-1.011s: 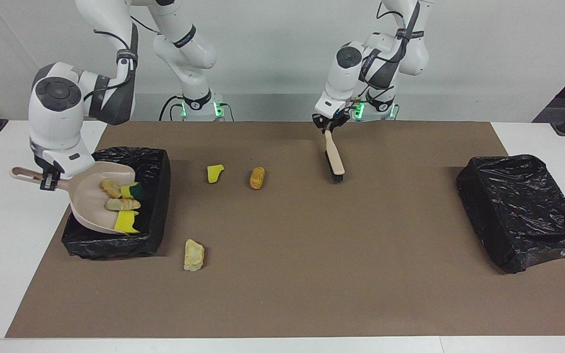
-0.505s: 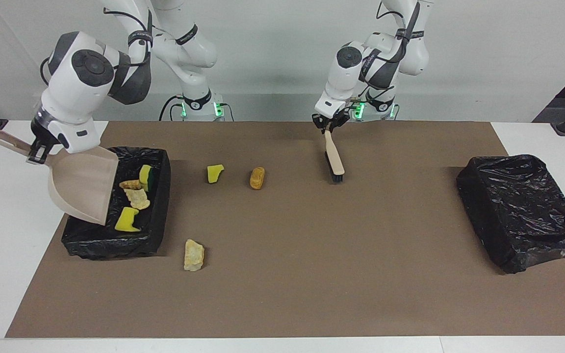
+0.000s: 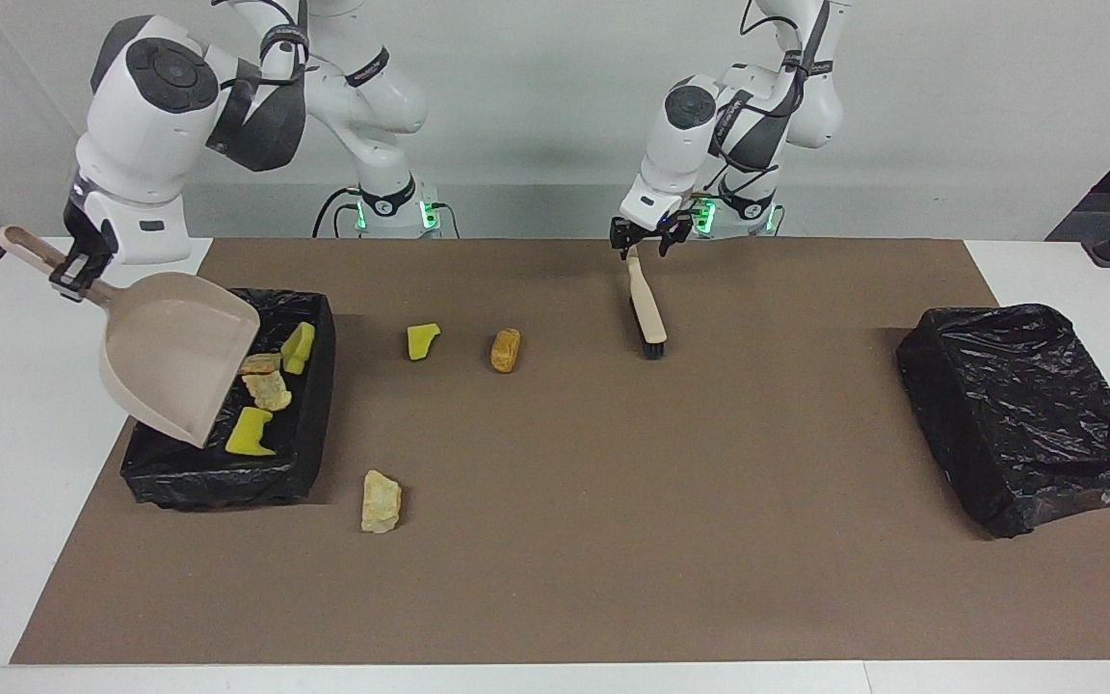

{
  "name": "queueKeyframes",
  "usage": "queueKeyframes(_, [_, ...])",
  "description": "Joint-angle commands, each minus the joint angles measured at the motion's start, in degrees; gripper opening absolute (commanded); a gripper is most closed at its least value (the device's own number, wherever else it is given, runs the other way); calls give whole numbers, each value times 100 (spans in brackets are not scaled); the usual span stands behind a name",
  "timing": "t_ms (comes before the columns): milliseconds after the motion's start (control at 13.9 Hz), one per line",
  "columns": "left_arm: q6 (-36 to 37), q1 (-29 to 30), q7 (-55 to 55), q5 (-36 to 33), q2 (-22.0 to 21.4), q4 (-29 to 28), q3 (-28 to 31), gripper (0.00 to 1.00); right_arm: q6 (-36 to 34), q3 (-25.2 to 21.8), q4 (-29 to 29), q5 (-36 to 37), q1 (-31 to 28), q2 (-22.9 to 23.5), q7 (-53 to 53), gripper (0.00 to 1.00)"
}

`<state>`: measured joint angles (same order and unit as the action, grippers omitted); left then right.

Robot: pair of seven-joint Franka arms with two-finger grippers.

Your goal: Sweep and dump trash in bin

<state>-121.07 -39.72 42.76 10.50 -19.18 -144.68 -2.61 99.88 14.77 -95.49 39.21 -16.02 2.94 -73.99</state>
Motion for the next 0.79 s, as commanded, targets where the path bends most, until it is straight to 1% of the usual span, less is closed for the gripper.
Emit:
queueKeyframes(0, [705, 524, -232, 40, -59, 631, 15, 100, -109, 131, 179, -536, 325, 102, 952, 0])
queueKeyframes(72, [829, 770, -512, -4, -59, 799, 15, 100, -101, 131, 188, -764, 502, 128, 1443, 0])
queueKeyframes(144, [882, 1008, -775, -13, -59, 923, 33, 100, -101, 131, 319, -1071, 686, 172, 2031, 0])
queueKeyframes(217, [935, 1288, -996, -65, 2, 1089, 24, 100, -135, 131, 512, -1300, 862, 320, 2594, 0])
queueKeyframes(361, [1250, 1904, -1531, -223, 396, 1598, 24, 100, -92, 140, 732, -1617, 1170, 601, 3797, 0])
queueKeyframes(433, [1339, 2150, -1943, -241, 572, 1844, 33, 100, -66, 148, 898, -1741, 1389, 786, 4456, 0])
queueKeyframes(577, [1218, 2590, -2611, -539, 810, 2092, 24, 100, 65, 157, 1407, -2170, 1803, 1286, 6133, 0])
queueKeyframes(722, [1234, 3047, -3333, -558, 1099, 2477, 33, 100, 294, 157, 1917, -2208, 2206, 1848, 7201, 0])
